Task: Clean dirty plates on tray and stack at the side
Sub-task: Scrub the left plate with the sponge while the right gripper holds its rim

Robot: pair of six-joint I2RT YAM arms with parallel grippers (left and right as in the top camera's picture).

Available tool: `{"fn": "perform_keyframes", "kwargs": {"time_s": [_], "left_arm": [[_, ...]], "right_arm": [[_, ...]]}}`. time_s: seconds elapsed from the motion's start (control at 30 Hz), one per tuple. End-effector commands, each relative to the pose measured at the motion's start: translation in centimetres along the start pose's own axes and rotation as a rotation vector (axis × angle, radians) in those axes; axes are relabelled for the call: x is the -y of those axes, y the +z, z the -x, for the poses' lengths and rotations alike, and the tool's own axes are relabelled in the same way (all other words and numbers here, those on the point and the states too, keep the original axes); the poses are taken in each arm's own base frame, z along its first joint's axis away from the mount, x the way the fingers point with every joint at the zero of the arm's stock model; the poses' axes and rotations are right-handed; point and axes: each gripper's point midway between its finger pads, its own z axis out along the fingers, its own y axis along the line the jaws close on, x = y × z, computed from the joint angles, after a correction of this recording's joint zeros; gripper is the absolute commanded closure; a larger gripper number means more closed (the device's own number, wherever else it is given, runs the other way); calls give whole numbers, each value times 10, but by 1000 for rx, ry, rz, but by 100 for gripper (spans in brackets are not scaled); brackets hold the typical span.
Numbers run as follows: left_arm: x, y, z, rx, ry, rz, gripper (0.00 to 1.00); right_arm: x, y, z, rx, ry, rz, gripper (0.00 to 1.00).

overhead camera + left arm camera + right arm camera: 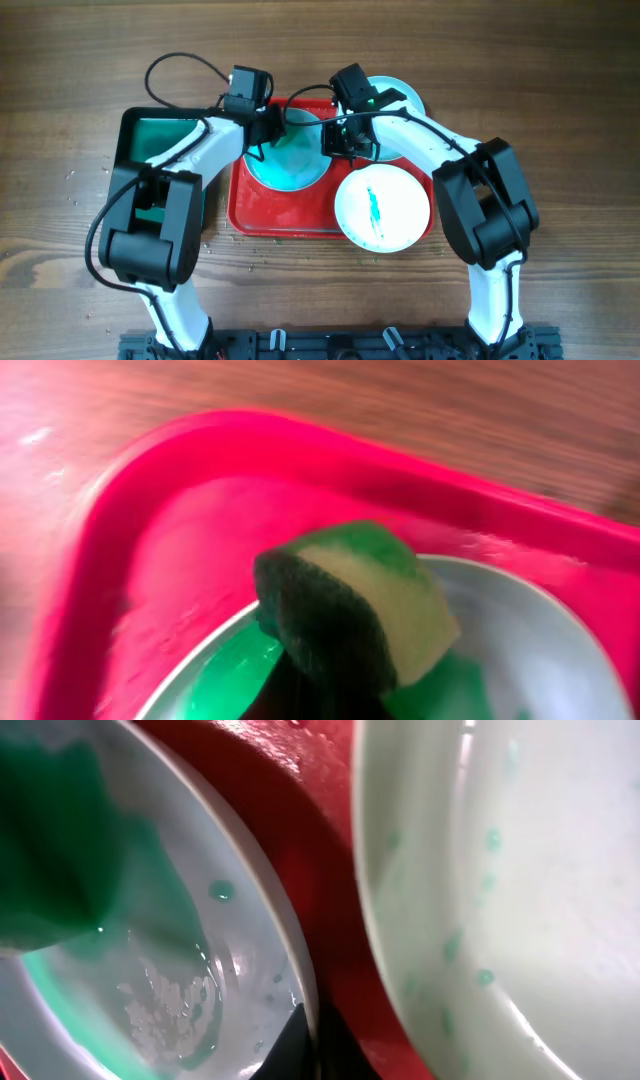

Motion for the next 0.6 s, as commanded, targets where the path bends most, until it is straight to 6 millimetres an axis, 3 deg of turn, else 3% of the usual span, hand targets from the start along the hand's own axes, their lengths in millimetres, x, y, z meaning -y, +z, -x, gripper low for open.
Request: {"fn": "perform_keyframes", "kwargs": {"time_s": [0.0, 0.07, 0.13, 0.23, 0.57], "left_arm": [[-52, 1, -23, -52, -97, 241, 96], [-34, 1, -48, -190, -12, 124, 96], [11, -9, -80, -356, 130, -174, 96], [51, -32, -102, -462, 199, -466, 96], [66, -36, -109, -478, 216, -515, 96]], "right_arm": [[7, 3, -2, -4, -18, -35, 96], [7, 3, -2, -4, -18, -35, 96], [7, 3, -2, -4, -18, -35, 96], [5, 3, -4, -14, -20, -21, 96], [-27, 7, -26, -88, -74, 89, 96]]}}
